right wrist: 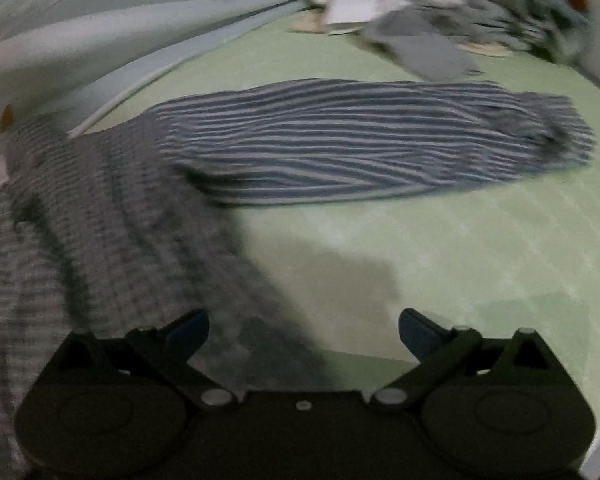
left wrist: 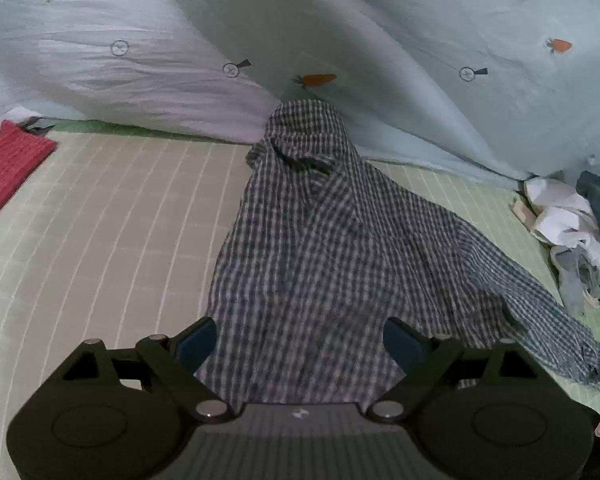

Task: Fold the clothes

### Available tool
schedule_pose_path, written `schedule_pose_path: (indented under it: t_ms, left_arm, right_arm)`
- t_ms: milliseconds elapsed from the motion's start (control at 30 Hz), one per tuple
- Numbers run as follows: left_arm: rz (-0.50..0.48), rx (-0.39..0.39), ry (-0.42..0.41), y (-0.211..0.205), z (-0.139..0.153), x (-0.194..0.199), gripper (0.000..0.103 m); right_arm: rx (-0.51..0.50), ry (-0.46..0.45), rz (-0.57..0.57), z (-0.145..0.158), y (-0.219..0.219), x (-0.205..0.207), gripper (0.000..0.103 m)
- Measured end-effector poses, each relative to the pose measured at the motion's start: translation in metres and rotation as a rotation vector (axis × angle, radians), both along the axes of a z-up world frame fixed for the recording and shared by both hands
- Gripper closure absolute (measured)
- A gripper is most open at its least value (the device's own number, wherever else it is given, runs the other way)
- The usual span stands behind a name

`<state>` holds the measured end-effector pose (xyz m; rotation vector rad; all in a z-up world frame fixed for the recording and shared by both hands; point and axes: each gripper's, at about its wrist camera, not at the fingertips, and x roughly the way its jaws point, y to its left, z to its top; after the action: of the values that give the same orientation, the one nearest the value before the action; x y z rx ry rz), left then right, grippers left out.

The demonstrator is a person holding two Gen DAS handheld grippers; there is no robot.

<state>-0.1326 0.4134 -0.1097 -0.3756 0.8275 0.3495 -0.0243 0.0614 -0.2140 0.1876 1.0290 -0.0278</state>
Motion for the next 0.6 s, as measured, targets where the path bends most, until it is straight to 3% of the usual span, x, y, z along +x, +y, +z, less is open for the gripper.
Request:
schedule_pose_path:
  t_ms: [167,600]
  left_arm:
    - [0.035,0.017,0.014,-0.03,0.0,-0.019,0.012]
    - [0.154,0.051,0.019,-0.07,-0.002,-0.028,0.007]
  right_arm:
    - [0.004,-0.003,-0.071,-0.01,-0.051,-0.002,0.0]
    - [-0.11,-0.088,-0.077,-0.019,-0.109,0.043,0.0]
